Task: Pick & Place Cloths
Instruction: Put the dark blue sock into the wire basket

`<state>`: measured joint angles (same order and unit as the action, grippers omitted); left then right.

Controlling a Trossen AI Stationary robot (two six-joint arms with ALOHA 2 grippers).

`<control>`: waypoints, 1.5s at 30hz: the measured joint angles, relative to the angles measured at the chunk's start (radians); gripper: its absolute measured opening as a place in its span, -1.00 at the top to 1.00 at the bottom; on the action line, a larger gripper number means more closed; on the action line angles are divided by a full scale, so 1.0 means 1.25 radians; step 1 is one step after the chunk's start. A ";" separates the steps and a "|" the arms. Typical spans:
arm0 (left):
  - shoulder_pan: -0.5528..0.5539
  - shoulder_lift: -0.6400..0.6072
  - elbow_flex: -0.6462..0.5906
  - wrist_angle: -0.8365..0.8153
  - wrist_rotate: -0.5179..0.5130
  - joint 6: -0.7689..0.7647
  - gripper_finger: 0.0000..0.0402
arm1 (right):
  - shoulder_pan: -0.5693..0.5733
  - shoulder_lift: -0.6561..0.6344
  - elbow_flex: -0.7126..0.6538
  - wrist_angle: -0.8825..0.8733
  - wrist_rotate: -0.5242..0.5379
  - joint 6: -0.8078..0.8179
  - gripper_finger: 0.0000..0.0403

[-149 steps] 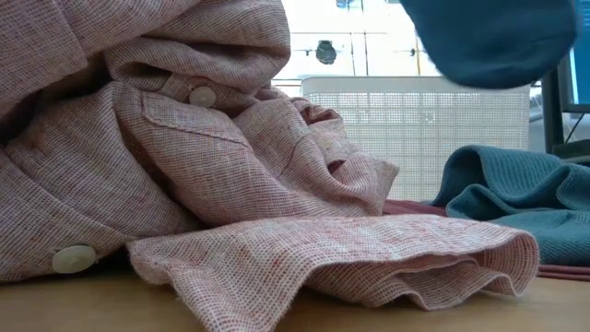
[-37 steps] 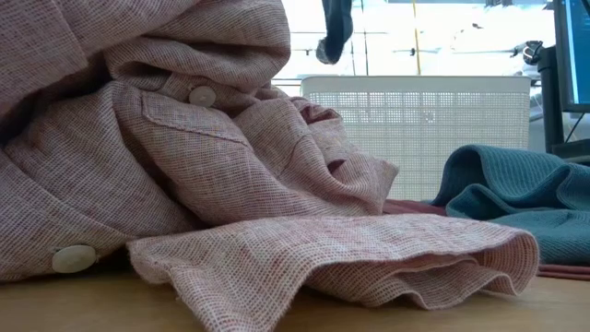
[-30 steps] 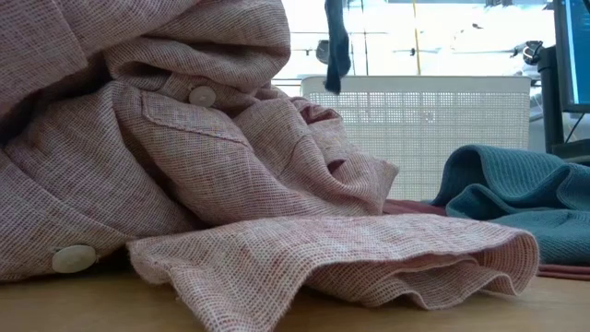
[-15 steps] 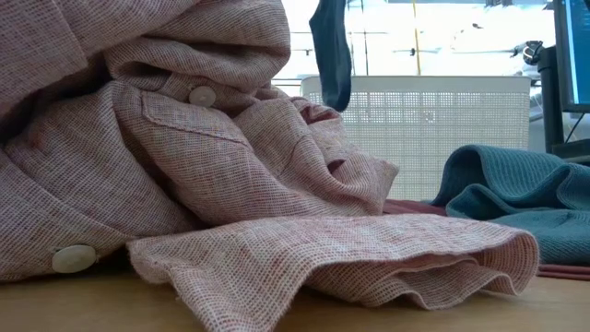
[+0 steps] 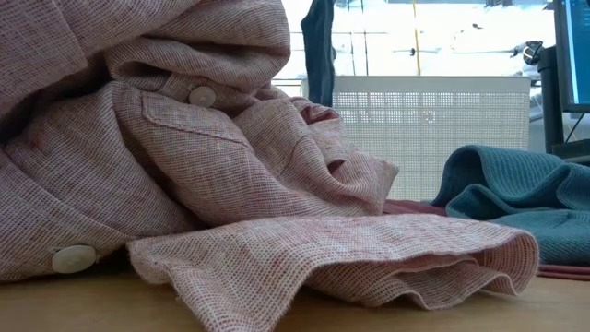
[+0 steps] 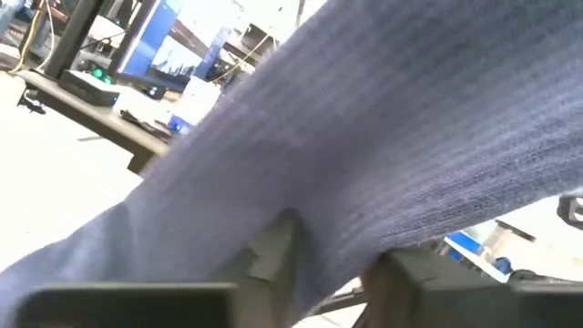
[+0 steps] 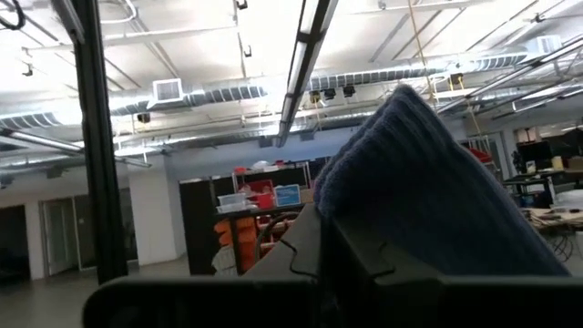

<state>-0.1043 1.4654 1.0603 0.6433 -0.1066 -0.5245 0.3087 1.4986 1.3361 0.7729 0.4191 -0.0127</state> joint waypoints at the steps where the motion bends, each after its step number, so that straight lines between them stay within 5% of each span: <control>1: 0.000 0.000 0.000 0.000 0.000 0.001 0.71 | 0.001 0.000 0.000 0.000 0.000 0.000 1.00; 4: 0.000 0.000 0.000 -0.001 0.007 0.002 0.95 | 0.002 0.000 0.000 -0.003 0.000 -0.006 1.00; 14: -0.024 -0.036 -0.001 -0.049 0.090 -0.106 0.99 | 0.006 -0.032 0.000 -0.019 -0.002 -0.052 0.79; 29: -0.049 -0.272 -0.001 -0.276 0.075 -0.265 1.00 | 0.006 -0.135 0.000 -0.174 -0.002 -0.092 0.73; 39: -0.049 -0.447 0.000 -0.643 -0.221 -0.136 1.00 | 0.006 -0.146 0.000 -0.199 -0.001 -0.093 0.73; 45: -0.039 -0.503 0.000 -0.681 -0.351 -0.044 1.00 | 0.006 -0.146 0.000 -0.201 -0.001 -0.093 0.73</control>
<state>-0.1533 0.8370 1.0599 -0.2085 -0.5459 -0.5800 0.3162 1.3167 1.3357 0.5220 0.4179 -0.1290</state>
